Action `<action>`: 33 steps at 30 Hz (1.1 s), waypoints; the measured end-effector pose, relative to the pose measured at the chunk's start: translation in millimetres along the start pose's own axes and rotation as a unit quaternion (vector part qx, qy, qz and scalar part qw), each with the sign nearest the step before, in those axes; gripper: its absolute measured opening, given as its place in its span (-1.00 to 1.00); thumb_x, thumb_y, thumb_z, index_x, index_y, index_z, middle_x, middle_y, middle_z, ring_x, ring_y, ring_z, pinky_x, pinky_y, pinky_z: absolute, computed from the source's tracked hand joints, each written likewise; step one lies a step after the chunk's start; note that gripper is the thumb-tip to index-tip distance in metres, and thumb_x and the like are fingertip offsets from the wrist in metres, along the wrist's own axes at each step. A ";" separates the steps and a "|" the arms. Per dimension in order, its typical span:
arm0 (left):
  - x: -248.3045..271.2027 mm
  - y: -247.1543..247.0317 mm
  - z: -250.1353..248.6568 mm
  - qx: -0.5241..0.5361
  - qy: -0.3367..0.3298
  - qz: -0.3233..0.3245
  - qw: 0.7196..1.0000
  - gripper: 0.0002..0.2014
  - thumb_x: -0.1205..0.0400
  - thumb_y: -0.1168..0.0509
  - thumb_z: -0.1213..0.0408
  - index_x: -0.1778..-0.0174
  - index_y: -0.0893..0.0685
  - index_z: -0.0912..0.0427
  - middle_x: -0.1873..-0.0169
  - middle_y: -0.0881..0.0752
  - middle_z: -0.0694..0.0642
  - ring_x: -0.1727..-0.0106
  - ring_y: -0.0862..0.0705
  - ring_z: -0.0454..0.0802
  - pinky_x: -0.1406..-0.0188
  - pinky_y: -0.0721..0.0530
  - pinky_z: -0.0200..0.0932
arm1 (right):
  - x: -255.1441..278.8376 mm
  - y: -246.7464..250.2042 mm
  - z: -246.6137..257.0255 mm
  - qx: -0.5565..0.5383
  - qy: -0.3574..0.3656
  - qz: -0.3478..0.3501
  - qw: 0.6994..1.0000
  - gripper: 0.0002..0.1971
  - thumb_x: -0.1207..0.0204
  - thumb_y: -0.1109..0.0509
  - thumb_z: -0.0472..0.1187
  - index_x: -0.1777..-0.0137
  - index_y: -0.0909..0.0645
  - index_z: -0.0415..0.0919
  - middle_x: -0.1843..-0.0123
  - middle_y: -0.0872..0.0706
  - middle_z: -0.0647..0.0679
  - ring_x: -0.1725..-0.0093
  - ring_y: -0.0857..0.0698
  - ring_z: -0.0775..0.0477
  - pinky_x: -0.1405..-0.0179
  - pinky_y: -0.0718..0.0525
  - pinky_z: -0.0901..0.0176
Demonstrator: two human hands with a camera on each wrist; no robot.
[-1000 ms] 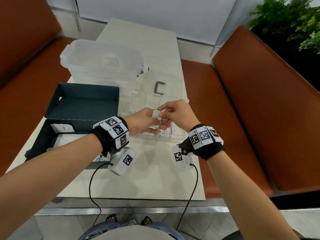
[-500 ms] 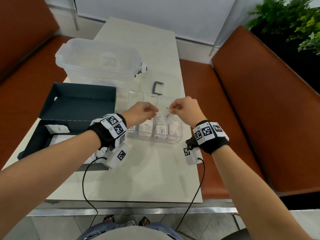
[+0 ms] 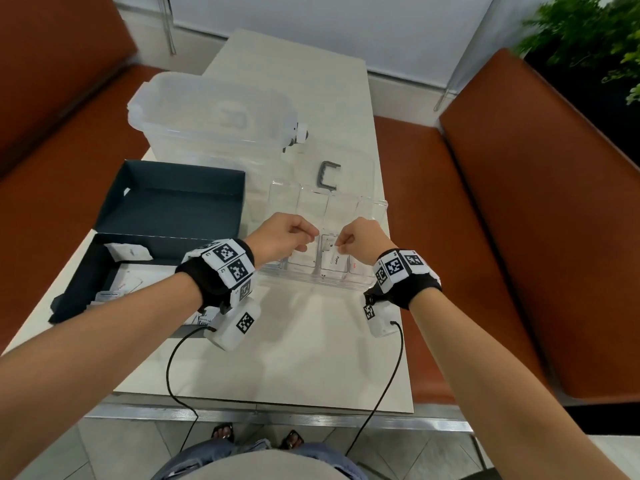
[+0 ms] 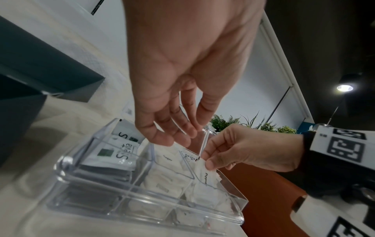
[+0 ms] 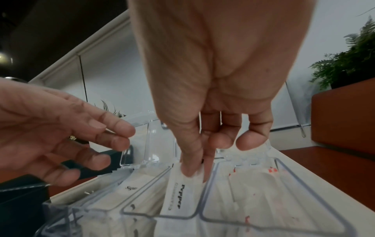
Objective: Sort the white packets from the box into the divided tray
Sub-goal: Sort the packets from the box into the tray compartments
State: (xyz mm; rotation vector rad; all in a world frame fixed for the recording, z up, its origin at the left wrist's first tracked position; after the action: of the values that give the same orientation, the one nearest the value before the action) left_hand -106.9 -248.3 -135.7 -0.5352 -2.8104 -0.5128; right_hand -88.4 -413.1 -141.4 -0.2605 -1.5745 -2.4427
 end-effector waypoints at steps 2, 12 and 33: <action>0.9 2.4 1.4 0.000 0.001 -0.002 1.000 -0.83 -0.70 -0.25 0.41 -0.11 -0.72 0.19 -0.03 -0.75 0.12 0.07 -0.74 -0.06 0.16 -0.60 -0.10 | -2.0 -3.9 2.4 0.028 -0.001 0.010 1.000 -0.89 -0.51 -0.46 -0.32 0.01 -0.78 -0.25 -0.02 -0.78 -0.17 -0.04 -0.73 -0.13 -0.11 -0.69 0.10; 5.9 13.3 2.6 0.005 -0.003 -0.012 1.000 -0.80 -0.71 -0.23 0.42 -0.14 -0.72 0.20 0.00 -0.75 0.07 0.14 -0.73 -0.14 0.22 -0.61 -0.36 | 2.2 -12.5 14.0 0.135 -0.019 -0.009 0.991 -0.81 -0.54 -0.31 -0.40 0.05 -0.74 -0.20 -0.03 -0.79 -0.12 -0.08 -0.71 -0.21 -0.27 -0.59 -0.12; 61.2 121.8 7.1 -0.048 -0.052 -0.053 0.996 -0.83 -0.71 -0.27 0.27 -0.15 -0.71 0.00 -0.02 -0.77 -0.04 0.00 -0.75 -0.15 0.05 -0.70 -0.24 | 20.9 42.2 133.2 -0.071 0.173 -0.168 0.968 -0.89 -0.52 -0.40 -0.27 0.07 -0.77 -0.15 0.21 -0.72 0.09 0.25 -0.62 0.21 0.22 -0.42 0.64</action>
State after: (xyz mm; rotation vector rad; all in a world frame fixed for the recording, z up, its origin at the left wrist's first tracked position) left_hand -115.7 -120.4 -88.7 -0.4443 -2.9373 -0.6632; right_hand -92.9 -310.4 -44.4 0.4257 -1.3836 -2.6648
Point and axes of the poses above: each hand's wrist, its own x-axis away from the middle knuckle, its own y-axis out of the back of the hand, z = x × y, the point moved 6 cm from there along -x, towards the middle knuckle
